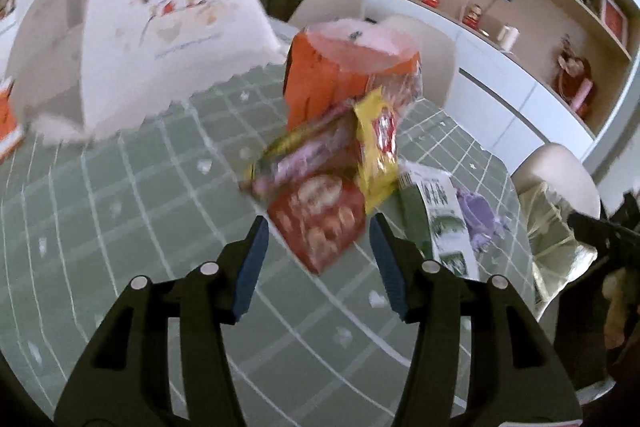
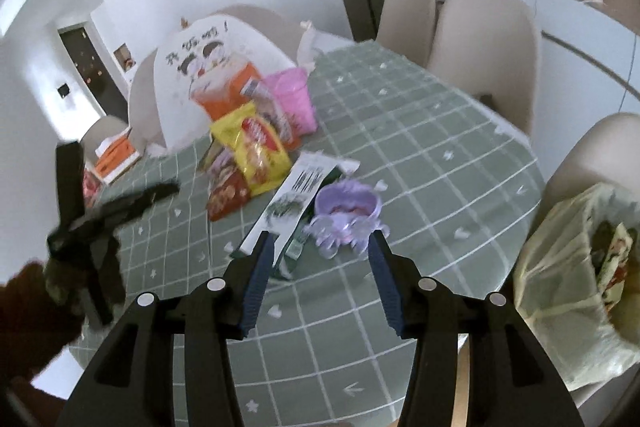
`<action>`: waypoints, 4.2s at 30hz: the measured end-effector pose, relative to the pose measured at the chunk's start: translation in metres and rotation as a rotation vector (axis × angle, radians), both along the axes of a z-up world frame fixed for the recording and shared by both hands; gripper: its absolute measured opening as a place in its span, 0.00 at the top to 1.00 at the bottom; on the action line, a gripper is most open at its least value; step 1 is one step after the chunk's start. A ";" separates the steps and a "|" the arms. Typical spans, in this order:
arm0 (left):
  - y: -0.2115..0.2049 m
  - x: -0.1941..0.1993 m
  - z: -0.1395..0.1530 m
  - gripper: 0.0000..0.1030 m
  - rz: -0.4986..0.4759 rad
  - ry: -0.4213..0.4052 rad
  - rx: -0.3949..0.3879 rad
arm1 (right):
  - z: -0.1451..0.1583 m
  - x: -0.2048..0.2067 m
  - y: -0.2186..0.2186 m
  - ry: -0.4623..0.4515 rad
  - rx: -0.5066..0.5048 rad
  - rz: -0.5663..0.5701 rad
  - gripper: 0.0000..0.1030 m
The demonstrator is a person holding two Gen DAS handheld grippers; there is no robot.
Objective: Collect trash
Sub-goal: 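Return the left tool to the table and grasp the pink-and-yellow chip bag, then grasp the white milk carton with the right tool while the left tool lifts the chip bag, then carry the chip bag and milk carton to the bin and open the left tool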
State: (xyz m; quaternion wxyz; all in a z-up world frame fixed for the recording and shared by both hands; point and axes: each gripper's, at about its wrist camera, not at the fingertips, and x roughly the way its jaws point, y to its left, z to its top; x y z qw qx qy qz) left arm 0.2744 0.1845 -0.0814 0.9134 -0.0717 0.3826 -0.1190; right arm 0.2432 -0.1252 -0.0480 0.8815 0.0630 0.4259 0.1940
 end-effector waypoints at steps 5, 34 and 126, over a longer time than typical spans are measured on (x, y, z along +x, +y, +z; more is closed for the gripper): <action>0.005 0.053 0.000 0.51 -0.066 -0.022 0.102 | -0.010 -0.009 0.006 0.027 -0.073 -0.028 0.55; 0.004 -0.059 -0.012 0.95 0.022 0.240 -0.137 | -0.046 0.010 0.028 0.129 0.023 0.077 0.55; -0.002 -0.104 -0.007 0.96 0.307 0.253 -0.103 | -0.086 0.023 0.093 0.153 -0.362 0.346 0.50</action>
